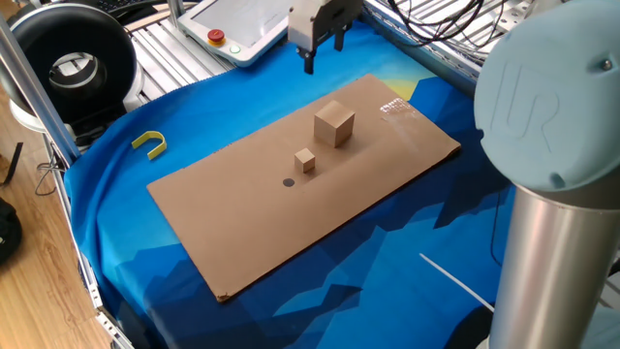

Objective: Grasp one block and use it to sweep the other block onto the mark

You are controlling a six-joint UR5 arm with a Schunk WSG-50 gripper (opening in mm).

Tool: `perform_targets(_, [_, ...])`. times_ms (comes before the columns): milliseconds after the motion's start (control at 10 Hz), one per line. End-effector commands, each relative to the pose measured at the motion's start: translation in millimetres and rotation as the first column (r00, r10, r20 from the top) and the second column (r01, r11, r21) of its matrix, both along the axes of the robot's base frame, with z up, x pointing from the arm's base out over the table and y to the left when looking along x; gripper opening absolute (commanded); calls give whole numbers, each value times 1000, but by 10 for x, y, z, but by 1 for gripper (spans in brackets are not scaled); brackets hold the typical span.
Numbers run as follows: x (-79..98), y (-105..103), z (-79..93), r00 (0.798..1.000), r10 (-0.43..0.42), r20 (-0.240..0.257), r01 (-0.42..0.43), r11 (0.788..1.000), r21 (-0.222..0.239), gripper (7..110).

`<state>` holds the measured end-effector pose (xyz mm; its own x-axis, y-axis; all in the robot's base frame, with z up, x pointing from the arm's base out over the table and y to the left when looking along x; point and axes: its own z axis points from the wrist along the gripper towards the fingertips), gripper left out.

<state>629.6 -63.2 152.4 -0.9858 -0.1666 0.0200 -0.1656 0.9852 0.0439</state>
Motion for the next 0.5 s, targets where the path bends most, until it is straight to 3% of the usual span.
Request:
perform_targets(0, [28, 79, -27, 1000, -28, 4, 28, 1000, 9, 88])
perform_targets(100, [35, 78, -31, 999, -40, 5, 40, 999, 8, 88])
perform_targets(200, [67, -18, -31, 996, -90, 15, 91, 995, -36, 88])
perform_targets(300, [65, -43, -26, 994, -109, 12, 109, 993, -50, 88])
perform_targets(400, [59, -31, -26, 994, -109, 10, 109, 993, -44, 88])
